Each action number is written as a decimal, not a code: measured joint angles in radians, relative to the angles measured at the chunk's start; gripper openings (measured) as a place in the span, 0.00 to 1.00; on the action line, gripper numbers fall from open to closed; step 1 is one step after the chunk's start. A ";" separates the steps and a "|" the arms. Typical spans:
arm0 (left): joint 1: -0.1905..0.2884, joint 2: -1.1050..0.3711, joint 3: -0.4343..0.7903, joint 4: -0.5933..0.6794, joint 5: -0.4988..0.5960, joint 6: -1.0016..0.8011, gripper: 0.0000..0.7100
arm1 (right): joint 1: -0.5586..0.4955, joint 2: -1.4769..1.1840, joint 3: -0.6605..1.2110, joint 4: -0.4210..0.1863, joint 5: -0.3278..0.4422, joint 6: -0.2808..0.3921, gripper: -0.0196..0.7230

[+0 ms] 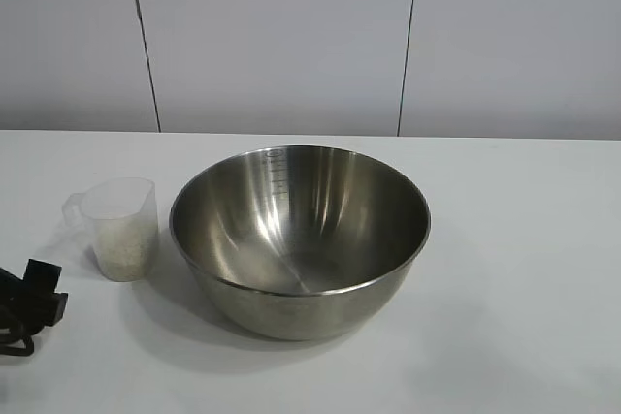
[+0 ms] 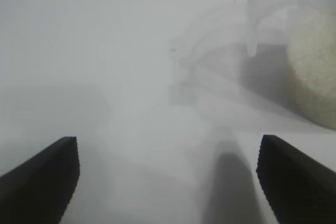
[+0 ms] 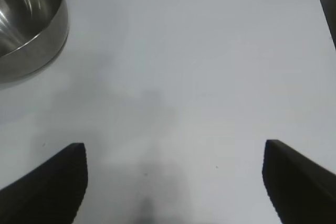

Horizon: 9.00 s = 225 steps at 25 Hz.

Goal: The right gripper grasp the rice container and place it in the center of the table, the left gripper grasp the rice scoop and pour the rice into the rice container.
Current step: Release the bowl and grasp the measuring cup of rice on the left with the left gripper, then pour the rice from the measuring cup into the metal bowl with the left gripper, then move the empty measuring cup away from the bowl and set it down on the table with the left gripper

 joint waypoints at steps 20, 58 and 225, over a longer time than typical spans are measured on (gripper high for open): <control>0.238 0.000 -0.050 0.411 0.001 -0.053 0.93 | 0.000 0.000 0.000 0.000 0.000 0.000 0.86; 0.239 0.005 -0.110 0.501 0.001 -0.079 0.02 | 0.000 0.000 0.000 0.000 0.000 0.002 0.86; 0.245 -0.008 -0.132 0.592 0.013 -0.219 0.32 | 0.000 0.000 0.000 0.000 0.000 0.003 0.86</control>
